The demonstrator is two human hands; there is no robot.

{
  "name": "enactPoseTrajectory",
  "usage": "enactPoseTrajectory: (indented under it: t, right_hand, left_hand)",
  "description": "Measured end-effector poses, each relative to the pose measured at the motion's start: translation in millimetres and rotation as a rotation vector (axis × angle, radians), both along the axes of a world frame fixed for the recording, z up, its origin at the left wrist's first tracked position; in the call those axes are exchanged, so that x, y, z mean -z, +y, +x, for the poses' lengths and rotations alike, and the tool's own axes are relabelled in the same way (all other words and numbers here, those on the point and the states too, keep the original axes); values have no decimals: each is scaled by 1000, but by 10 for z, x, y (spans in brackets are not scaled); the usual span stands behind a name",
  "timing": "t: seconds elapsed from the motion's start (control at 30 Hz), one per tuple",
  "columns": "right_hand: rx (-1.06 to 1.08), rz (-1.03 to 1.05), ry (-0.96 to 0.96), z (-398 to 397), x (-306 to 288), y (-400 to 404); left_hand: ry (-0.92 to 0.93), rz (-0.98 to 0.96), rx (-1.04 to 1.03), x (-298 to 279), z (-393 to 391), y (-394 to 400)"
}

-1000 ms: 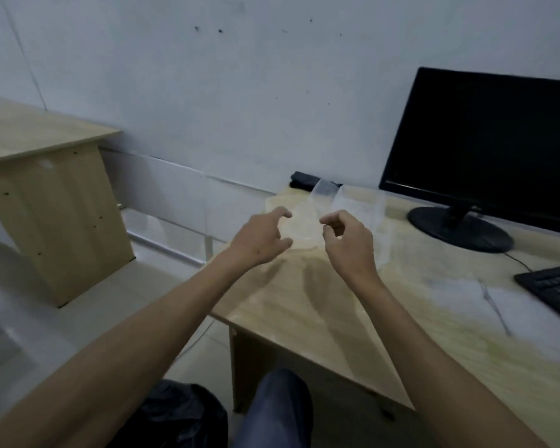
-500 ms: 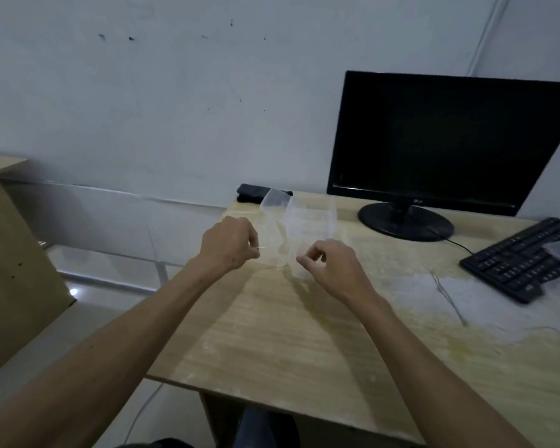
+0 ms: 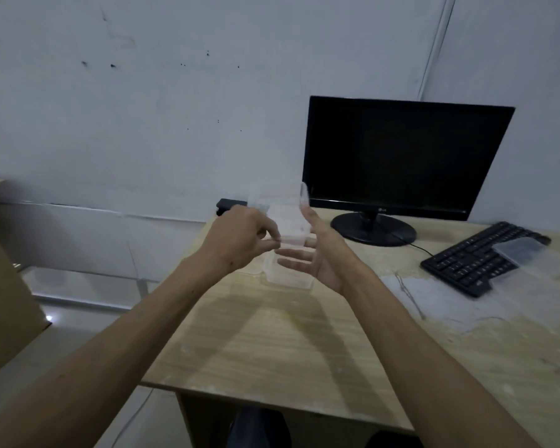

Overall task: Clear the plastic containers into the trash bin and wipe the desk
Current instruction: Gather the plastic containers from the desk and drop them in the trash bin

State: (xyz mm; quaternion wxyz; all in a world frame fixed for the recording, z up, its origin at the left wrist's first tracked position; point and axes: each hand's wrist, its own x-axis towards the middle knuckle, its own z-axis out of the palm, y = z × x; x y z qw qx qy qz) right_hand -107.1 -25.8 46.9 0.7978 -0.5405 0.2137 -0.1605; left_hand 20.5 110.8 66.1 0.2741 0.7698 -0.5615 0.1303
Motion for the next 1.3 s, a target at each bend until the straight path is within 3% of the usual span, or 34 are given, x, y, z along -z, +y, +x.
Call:
enactPoseTrajectory:
  t: [0.13,0.23,0.27,0.33,0.43,0.7,0.8,0.9,0.97,1.17,1.3]
  right_hand:
    - [178,-7,-31,-82,-39,-188]
    - [231,-27,-35,-161,5,-347]
    - [238,-43,-24,-182,24,-381]
    - [240,-90,6,-210,67,-425]
    - [217,-161,48,-220,113,-462]
    - [151,-172,83,-169,189,-432]
    - [145,-150,83,-144,236,-397]
    - [133,-122,80,-129,279,-350]
    - [130,-110,74,-122,294,-318]
    - [112,-118,72,-87,243,-216]
    - [137,-86,62,-42,181,-140]
  left_hand:
    - [-18,-155,83,99,32,-80]
    - [209,-383,-106,326,205,-144]
    - [275,-357,-201,439,315,-160]
    - [321,-117,-304,699,531,-151]
    - [354,166,-253,1002,664,-49]
    - [165,141,-191,1157,648,209]
    - [-23,256,-159,1154,614,286]
    - [-171,228,-162,1126,579,354]
    - [-188,133,-211,992,577,398]
    - [233,-482,-344,100,537,468]
    - [823,-910,-247,-261,361,328]
